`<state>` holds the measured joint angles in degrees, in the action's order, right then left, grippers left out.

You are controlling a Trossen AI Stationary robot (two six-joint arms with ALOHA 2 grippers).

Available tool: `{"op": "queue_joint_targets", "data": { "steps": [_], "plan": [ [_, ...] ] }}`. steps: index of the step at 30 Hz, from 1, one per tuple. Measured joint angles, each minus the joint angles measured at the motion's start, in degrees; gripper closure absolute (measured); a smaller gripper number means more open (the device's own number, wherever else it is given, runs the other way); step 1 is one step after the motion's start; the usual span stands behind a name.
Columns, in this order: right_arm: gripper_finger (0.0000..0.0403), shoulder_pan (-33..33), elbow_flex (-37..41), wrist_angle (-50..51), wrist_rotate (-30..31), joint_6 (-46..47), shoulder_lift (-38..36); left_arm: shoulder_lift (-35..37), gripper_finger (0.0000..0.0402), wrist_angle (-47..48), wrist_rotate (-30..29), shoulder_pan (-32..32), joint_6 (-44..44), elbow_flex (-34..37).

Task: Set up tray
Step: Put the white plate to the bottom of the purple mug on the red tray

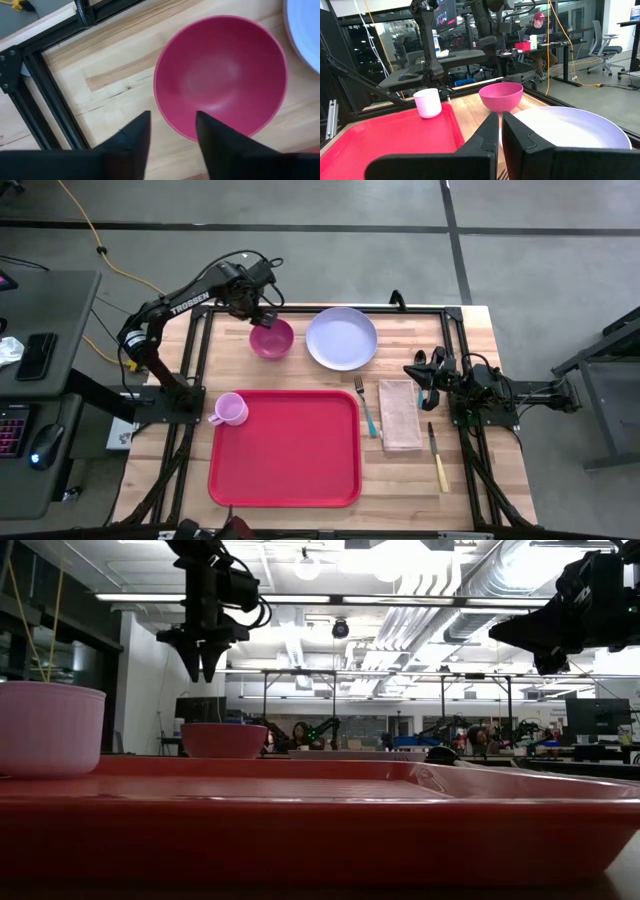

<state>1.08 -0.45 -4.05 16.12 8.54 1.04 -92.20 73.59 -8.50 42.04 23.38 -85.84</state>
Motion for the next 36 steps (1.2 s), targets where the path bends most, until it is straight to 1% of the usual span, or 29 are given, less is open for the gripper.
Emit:
{"op": "queue_joint_targets", "data": {
  "steps": [5,9,11,14,19,22,24,27,36],
  "plan": [
    [0.0402,0.01,-0.01,0.0,0.0,0.0,0.02,0.02,0.0153,0.3,0.44,0.0,-1.23,0.06],
    [0.0402,0.01,-0.01,0.0,0.0,0.0,0.01,0.07,0.0131,0.06,0.58,0.5,-1.25,2.07],
    [0.0402,0.02,-0.01,0.0,0.0,0.0,0.0,0.09,0.0126,-0.21,1.89,1.28,-1.09,3.97],
    [0.0402,0.02,0.0,0.0,0.0,0.0,0.02,0.09,0.0124,-2.25,3.65,2.81,-0.61,7.35],
    [0.0402,0.01,0.0,0.0,0.0,0.0,0.01,0.09,0.013,-5.78,4.15,5.41,0.79,11.4],
    [0.0402,0.01,0.0,0.0,-0.01,0.0,0.0,0.09,0.0135,-9.56,6.72,6.3,0.89,13.22],
    [0.0402,0.01,-0.01,0.0,0.0,0.0,0.01,0.09,0.0137,-11.85,7.98,6.41,0.9,14.03],
    [0.0402,0.01,0.0,0.0,0.0,0.0,0.0,0.09,0.0136,-14.35,8.15,6.32,0.89,14.88],
    [0.0402,0.02,0.0,0.0,0.0,0.28,0.0,0.09,0.0145,-15.86,7.68,6.34,1.7,15.37]
  ]
}}
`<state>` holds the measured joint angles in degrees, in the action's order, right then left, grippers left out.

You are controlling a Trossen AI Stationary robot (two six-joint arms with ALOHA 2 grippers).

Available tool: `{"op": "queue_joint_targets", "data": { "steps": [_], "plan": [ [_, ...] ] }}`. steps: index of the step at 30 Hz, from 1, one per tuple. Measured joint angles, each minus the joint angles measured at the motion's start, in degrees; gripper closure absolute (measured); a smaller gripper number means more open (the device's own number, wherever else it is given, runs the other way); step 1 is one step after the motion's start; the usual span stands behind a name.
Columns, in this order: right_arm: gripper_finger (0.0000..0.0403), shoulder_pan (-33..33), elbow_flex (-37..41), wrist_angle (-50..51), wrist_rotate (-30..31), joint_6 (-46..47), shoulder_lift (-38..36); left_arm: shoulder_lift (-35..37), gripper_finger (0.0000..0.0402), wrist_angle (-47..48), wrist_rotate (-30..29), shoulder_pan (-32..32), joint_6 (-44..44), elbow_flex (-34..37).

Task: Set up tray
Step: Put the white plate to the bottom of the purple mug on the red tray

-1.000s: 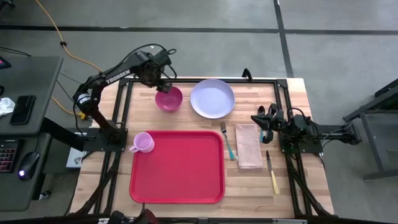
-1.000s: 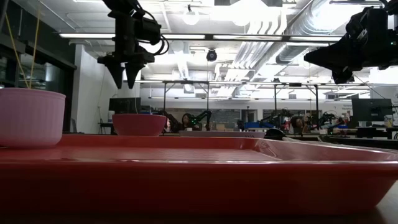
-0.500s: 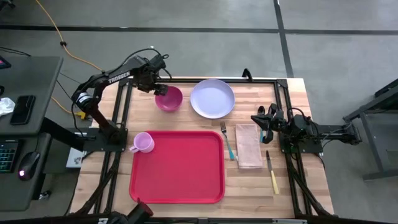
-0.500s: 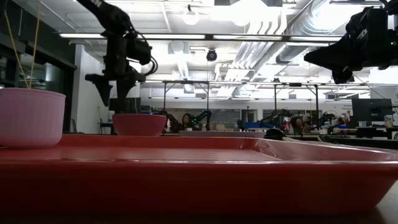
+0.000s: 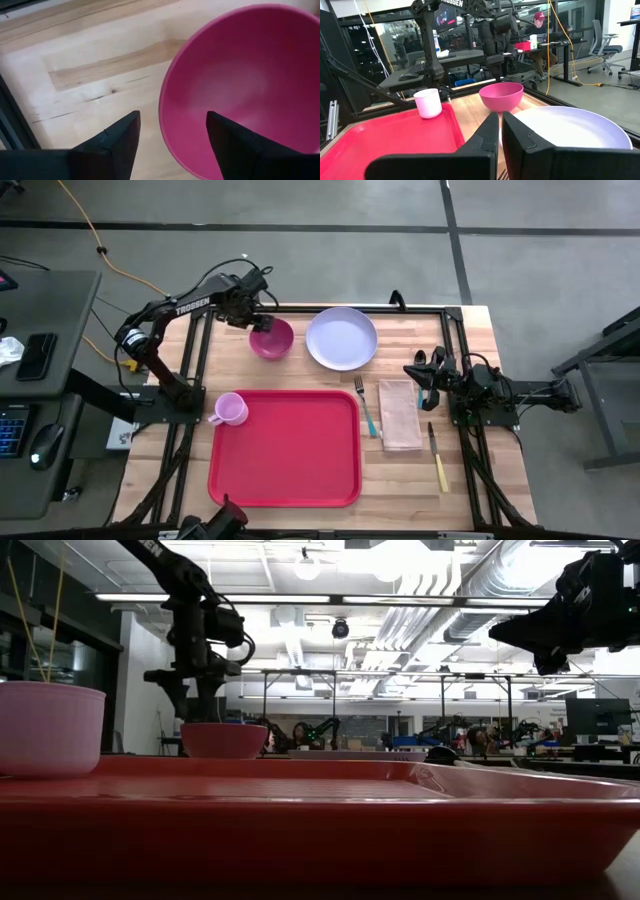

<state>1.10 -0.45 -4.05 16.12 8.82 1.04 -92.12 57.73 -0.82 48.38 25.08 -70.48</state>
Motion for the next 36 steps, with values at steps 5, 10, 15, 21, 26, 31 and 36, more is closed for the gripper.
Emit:
{"op": "queue_joint_targets", "data": {
  "steps": [5,10,15,21,26,31,36],
  "plan": [
    [0.0402,0.0,0.0,0.0,0.0,0.04,0.0,0.0,0.0149,-1.75,-0.07,0.0,0.28,0.0],
    [0.0402,-0.01,-0.01,0.0,0.0,0.08,0.01,0.0,0.0148,-2.77,0.27,0.0,0.96,0.0],
    [0.0402,0.0,0.0,0.0,0.0,0.15,0.0,0.0,0.0147,-3.22,0.12,-0.01,1.03,0.0],
    [0.0402,-0.02,-0.02,0.0,0.0,0.15,0.0,0.0,0.0147,-6.04,6.4,-0.08,1.01,-0.02],
    [0.0402,0.0,-0.02,0.0,0.0,0.15,0.0,0.0,0.0147,-10.75,9.31,-2.72,-1.12,-0.6],
    [0.0402,0.0,-0.01,0.0,0.0,0.17,0.0,0.0,0.0147,-10.76,4.29,-5.13,-2.36,-2.51],
    [0.0402,0.0,0.0,0.0,0.0,0.16,0.01,0.0,0.0147,-8.47,2.93,-5.29,-2.36,-3.93]
  ]
}}
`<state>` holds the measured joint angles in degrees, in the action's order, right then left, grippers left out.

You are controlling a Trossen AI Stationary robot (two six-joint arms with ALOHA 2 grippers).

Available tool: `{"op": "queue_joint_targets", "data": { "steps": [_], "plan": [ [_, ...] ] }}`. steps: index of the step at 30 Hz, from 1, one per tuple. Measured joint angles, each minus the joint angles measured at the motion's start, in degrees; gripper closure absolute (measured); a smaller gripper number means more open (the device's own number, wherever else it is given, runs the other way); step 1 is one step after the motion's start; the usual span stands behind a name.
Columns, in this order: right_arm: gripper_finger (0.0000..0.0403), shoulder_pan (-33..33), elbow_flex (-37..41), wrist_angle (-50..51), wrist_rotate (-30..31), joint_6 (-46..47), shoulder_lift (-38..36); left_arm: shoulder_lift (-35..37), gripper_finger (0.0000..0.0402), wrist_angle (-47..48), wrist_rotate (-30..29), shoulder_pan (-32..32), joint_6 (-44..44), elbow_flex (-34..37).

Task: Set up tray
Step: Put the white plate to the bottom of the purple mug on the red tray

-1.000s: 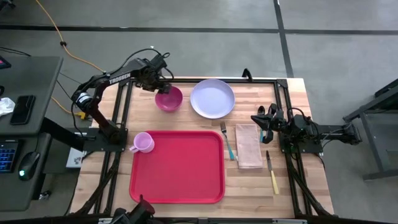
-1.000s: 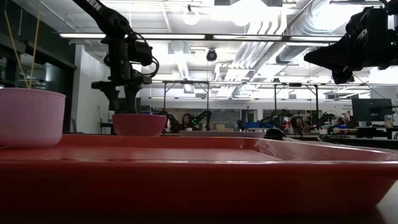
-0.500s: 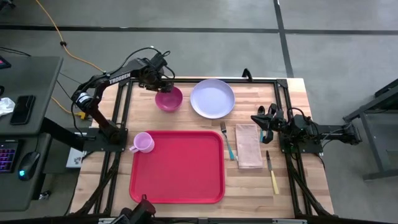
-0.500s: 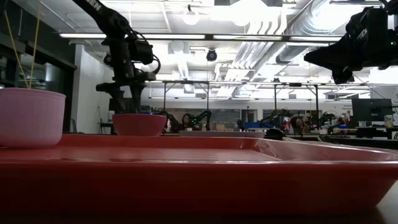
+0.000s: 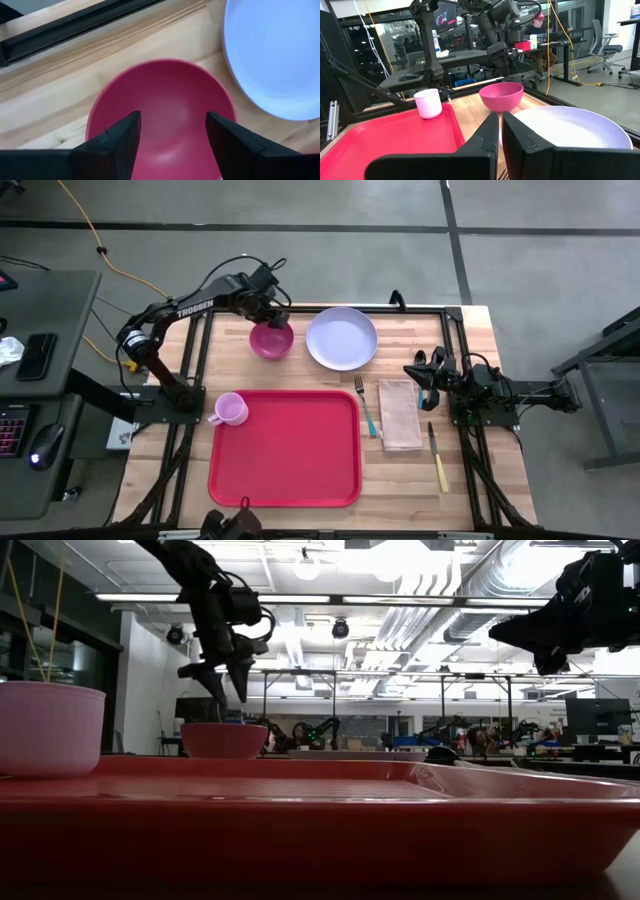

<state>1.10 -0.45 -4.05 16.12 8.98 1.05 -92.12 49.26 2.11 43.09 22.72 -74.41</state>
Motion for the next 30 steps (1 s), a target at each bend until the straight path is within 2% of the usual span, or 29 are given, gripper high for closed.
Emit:
{"op": "queue_joint_targets", "data": {
  "steps": [3,6,11,22,30],
  "plan": [
    [0.0402,-0.02,0.0,0.0,0.0,-0.01,-0.01,0.0,0.0147,0.17,0.27,0.0,0.02,0.0],
    [0.0402,-0.02,0.0,0.0,0.0,-0.01,0.01,0.0,0.0147,0.19,3.01,-0.07,0.04,0.0],
    [0.0402,-0.02,0.0,-0.01,0.0,0.01,0.01,0.0,0.0147,-0.8,4.68,-3.07,0.15,0.0],
    [0.0402,-0.02,-0.02,0.0,0.0,0.01,0.0,0.0,0.0147,-10.6,1.82,-11.22,5.15,-0.02],
    [0.0402,0.0,-0.01,-0.02,0.0,0.01,-0.01,0.0,0.0147,-12.87,1.33,-15.67,7.15,-0.04]
  ]
}}
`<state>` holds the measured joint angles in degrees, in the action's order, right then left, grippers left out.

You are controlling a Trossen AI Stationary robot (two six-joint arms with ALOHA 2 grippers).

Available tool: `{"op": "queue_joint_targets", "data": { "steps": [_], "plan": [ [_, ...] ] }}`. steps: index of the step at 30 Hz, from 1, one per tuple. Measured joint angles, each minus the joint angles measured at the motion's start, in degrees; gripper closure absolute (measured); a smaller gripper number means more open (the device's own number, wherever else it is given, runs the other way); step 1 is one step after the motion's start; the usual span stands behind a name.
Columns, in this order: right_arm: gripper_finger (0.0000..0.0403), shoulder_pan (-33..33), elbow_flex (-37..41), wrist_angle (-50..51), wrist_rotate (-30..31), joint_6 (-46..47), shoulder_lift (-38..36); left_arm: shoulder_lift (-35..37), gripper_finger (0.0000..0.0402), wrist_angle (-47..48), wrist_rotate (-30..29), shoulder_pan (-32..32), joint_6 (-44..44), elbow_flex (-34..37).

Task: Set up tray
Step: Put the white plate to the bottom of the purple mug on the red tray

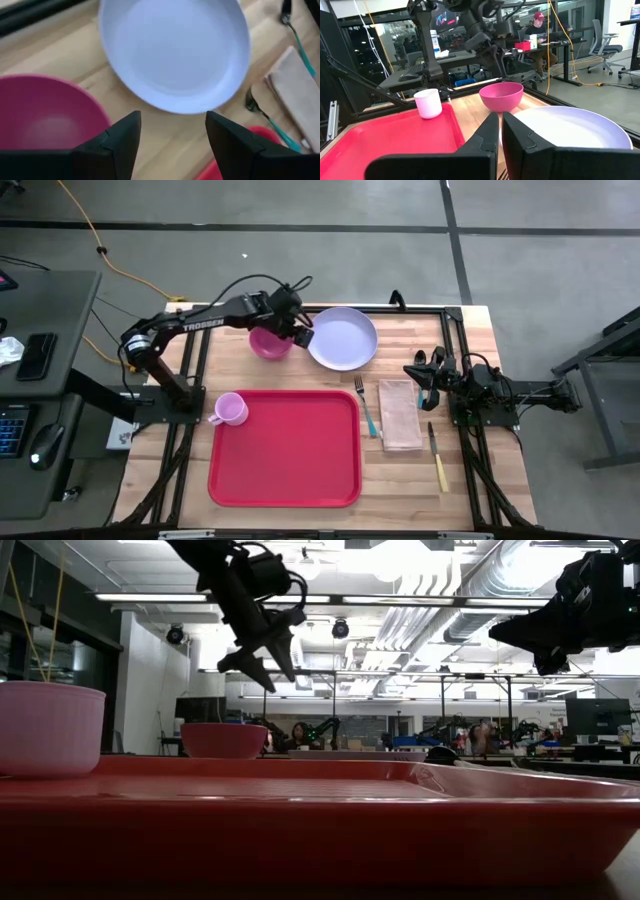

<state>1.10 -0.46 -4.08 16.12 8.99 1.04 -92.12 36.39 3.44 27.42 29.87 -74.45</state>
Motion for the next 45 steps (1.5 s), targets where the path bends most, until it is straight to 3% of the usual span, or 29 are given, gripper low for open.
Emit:
{"op": "queue_joint_targets", "data": {
  "steps": [8,15,20,25,38,45],
  "plan": [
    [0.0402,-0.01,0.01,0.0,0.01,0.0,0.0,0.0,0.0147,-1.75,-2.1,-5.36,0.02,0.0],
    [0.0402,-0.01,0.0,-0.05,0.04,0.0,0.0,-0.01,0.0147,0.41,-3.73,-6.0,0.51,-2.28],
    [0.0402,-0.02,0.01,-1.59,0.09,0.0,0.0,-0.02,0.0147,8.56,-7.45,-4.18,0.46,-6.33],
    [0.0402,-0.02,0.01,-3.17,0.48,0.0,0.02,-0.02,0.0147,15.06,-6.83,-0.96,0.63,-9.33],
    [0.0402,0.0,-0.79,-3.5,9.59,4.93,0.11,-0.02,0.0147,17.6,0.63,7.83,0.41,-11.19],
    [0.0403,0.02,-3.24,-3.52,16.59,3.47,0.13,-0.02,0.0147,18.45,1.43,11.42,0.55,-11.19]
  ]
}}
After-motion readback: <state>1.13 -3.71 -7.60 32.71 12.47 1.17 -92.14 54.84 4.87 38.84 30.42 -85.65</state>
